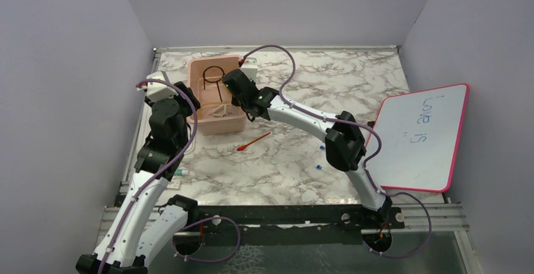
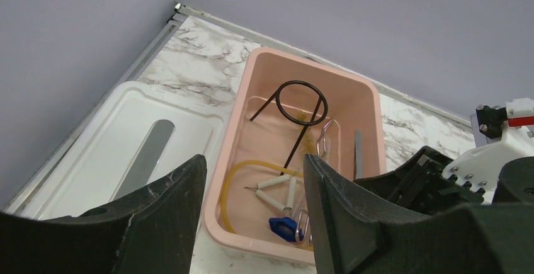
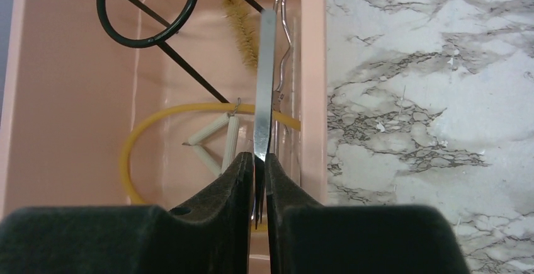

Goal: Organize the chemistry lab equipment

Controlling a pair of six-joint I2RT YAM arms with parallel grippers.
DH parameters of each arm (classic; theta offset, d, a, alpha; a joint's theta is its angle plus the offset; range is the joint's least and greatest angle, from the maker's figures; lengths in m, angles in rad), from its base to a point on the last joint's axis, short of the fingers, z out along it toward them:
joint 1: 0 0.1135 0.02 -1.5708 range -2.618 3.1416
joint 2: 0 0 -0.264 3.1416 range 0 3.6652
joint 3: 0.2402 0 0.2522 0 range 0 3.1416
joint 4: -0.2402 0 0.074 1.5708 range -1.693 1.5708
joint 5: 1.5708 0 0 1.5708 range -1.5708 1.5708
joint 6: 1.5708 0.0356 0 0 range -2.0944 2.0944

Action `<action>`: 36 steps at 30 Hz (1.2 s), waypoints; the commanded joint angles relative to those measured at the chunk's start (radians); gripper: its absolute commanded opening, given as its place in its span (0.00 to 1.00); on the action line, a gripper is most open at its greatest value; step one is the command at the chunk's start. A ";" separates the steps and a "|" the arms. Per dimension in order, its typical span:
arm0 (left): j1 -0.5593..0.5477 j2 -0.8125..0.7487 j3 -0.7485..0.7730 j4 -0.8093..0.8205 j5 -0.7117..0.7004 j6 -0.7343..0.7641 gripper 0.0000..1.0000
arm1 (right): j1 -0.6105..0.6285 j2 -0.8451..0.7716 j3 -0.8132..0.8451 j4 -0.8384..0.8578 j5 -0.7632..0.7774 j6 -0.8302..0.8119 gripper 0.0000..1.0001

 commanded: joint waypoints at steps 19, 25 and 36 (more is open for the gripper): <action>0.003 -0.008 -0.020 0.048 0.057 0.014 0.62 | 0.005 -0.348 -0.244 0.102 -0.088 -0.058 0.35; 0.003 -0.009 -0.041 0.115 0.278 0.060 0.64 | -0.032 -0.535 -0.500 0.073 -0.133 0.030 0.38; -0.016 0.103 -0.055 0.198 0.940 0.178 0.64 | -0.125 -0.805 -0.892 0.062 -0.227 0.128 0.39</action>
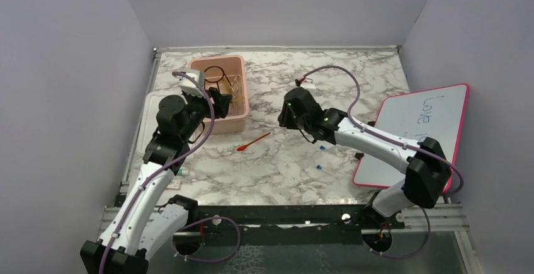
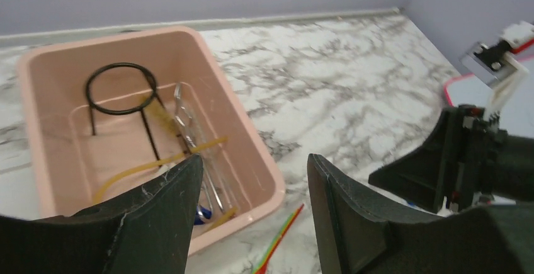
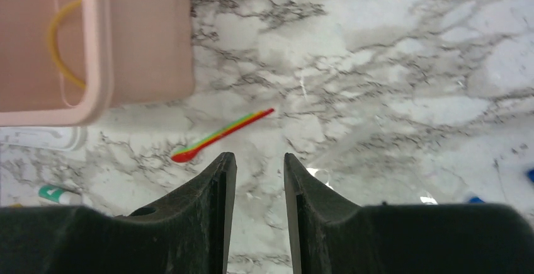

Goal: Organize the chemistry lab equipment

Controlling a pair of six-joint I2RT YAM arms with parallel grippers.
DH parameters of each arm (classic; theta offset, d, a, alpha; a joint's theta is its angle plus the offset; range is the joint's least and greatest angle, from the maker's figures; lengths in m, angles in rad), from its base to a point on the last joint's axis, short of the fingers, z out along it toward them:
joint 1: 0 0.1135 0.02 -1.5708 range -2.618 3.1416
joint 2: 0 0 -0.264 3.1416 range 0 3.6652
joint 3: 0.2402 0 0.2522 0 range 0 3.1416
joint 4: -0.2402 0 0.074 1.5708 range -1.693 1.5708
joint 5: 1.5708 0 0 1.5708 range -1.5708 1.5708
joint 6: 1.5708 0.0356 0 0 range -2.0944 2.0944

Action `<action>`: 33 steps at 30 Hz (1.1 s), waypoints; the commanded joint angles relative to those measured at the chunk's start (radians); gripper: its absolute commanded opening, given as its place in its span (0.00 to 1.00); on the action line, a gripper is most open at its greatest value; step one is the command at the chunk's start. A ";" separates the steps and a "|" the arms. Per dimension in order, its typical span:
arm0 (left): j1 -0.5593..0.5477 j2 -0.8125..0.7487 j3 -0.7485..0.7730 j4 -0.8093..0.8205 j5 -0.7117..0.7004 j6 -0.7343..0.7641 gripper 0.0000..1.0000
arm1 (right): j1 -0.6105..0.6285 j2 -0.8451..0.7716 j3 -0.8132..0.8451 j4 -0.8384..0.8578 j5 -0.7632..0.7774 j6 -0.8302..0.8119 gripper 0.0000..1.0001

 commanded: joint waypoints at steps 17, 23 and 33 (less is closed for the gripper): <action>-0.468 0.512 0.234 -0.455 -0.210 0.280 0.44 | -0.134 -0.419 -0.323 0.007 0.153 0.126 0.41; -0.473 0.599 0.242 -0.482 -0.206 0.287 0.37 | -0.134 -0.500 -0.339 -0.004 0.222 0.135 0.41; -0.487 0.830 0.321 -0.556 -0.312 0.242 0.37 | -0.134 -0.561 -0.348 -0.015 0.251 0.139 0.41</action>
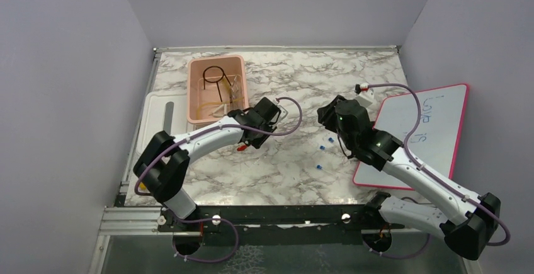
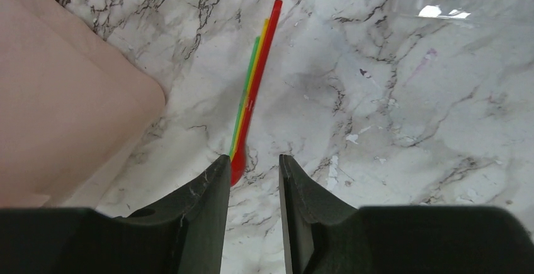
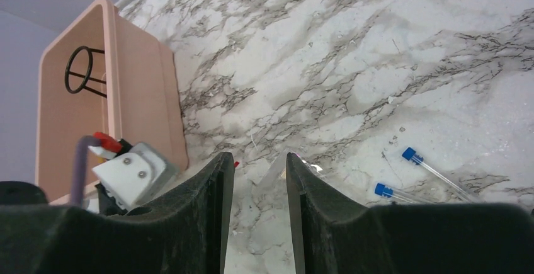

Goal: Organize the chemistry lab equipment

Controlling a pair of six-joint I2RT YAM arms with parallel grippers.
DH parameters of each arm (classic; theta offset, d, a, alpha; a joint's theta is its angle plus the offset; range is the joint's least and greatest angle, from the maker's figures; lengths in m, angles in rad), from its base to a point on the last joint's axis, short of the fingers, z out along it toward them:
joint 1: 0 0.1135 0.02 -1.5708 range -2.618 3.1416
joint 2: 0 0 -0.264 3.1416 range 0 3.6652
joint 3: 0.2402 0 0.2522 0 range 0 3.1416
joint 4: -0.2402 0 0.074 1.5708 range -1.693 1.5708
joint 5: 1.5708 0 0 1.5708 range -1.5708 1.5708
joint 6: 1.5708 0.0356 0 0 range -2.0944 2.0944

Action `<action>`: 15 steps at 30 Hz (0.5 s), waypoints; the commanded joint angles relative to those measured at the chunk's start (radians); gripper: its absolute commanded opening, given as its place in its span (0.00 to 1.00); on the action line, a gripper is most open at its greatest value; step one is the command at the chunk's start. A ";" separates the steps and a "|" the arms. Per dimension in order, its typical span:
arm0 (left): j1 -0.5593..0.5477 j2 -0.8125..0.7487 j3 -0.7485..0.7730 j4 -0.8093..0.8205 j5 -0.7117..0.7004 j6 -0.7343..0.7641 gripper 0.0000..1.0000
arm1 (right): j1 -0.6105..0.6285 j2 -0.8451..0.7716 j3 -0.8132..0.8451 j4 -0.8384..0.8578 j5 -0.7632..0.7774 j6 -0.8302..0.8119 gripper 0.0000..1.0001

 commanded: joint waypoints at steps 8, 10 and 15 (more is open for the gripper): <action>-0.009 0.165 0.075 -0.072 -0.127 -0.039 0.41 | -0.004 -0.043 -0.011 -0.020 0.057 0.013 0.41; -0.009 0.189 0.091 -0.081 -0.122 -0.074 0.41 | -0.004 -0.036 -0.010 -0.011 0.044 0.007 0.41; -0.008 0.239 0.107 -0.107 -0.144 -0.100 0.39 | -0.005 -0.010 0.002 -0.008 0.015 0.004 0.41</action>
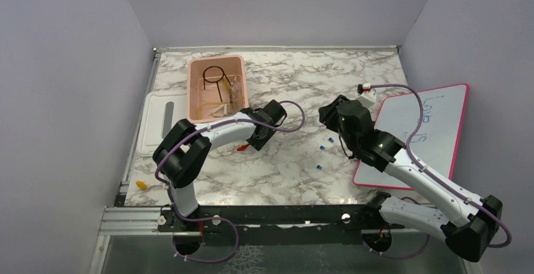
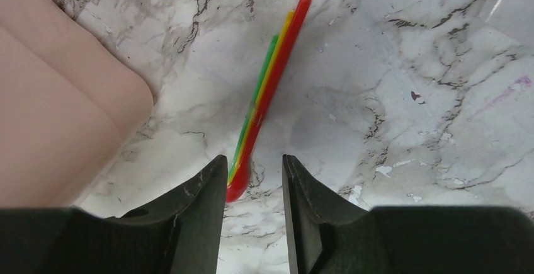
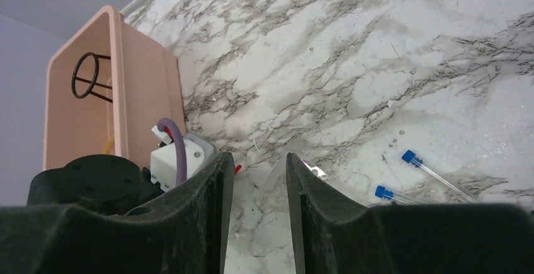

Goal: Organize the chemistry lab equipment

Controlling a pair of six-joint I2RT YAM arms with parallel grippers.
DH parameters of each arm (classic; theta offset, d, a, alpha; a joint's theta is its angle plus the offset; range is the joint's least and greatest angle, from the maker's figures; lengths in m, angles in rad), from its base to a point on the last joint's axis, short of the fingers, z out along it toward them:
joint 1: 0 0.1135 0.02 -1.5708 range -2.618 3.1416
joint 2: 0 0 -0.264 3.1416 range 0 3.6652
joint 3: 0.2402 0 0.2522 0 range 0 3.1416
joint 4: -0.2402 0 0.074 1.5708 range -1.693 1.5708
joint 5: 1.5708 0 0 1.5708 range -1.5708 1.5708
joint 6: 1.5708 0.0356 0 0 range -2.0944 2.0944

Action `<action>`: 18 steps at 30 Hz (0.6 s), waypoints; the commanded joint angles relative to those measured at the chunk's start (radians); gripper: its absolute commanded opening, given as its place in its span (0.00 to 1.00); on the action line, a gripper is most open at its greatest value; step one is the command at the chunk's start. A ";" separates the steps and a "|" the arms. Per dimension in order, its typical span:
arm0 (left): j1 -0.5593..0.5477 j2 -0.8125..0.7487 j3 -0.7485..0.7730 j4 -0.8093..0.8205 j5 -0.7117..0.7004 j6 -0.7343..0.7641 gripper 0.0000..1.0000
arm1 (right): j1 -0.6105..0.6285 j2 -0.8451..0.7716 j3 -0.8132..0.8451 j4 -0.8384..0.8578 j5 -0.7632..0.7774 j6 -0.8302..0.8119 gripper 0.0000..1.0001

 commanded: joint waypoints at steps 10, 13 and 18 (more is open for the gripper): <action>-0.003 0.107 0.045 -0.068 0.023 -0.057 0.27 | -0.004 0.004 -0.001 -0.005 -0.007 0.001 0.41; -0.003 0.092 0.053 -0.069 0.060 -0.055 0.16 | -0.004 -0.001 -0.001 -0.006 -0.007 -0.001 0.41; -0.003 0.072 0.070 -0.069 0.111 -0.055 0.07 | -0.004 -0.005 0.000 -0.007 -0.011 -0.002 0.41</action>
